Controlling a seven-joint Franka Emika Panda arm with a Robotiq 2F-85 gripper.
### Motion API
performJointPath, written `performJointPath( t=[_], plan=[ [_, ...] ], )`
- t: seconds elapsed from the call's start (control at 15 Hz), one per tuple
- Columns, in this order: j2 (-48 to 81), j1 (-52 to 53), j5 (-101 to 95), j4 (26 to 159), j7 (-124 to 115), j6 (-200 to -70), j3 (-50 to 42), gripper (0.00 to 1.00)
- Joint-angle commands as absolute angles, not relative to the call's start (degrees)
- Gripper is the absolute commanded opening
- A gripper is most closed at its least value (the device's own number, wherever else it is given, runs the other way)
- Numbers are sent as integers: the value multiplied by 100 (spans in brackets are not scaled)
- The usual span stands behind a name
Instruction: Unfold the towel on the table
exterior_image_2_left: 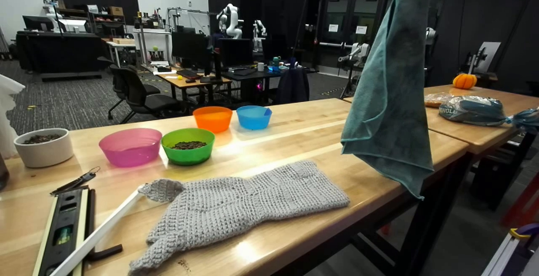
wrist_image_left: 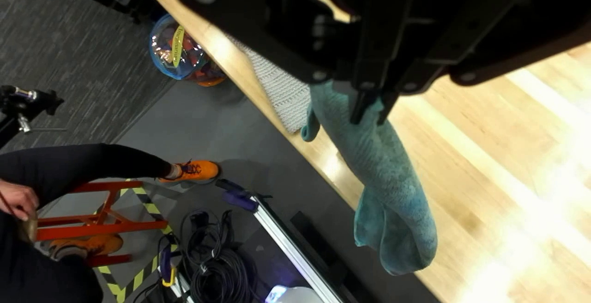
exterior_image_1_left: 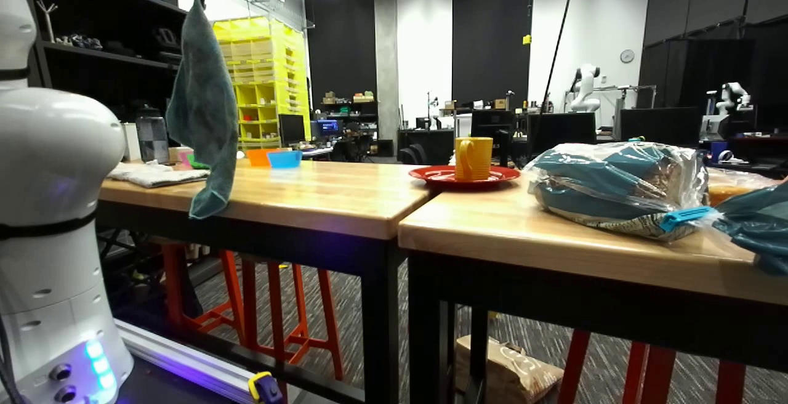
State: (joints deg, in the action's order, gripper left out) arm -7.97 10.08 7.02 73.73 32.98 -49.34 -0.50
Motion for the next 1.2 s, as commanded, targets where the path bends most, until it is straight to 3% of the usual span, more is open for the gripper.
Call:
performJointPath(
  t=[0.0, 0.87, 0.93, 1.13],
  plan=[
    [234, 755, 733, 6267, 3582, -4727, 8, 1],
    [2998, 57, 753, 3224, 3185, -4591, 352, 1],
    [3114, 21, 770, 3079, 3073, -4544, 367, 28],
    [3425, -80, 809, 2656, 2760, -4380, 425, 39]
  ],
)
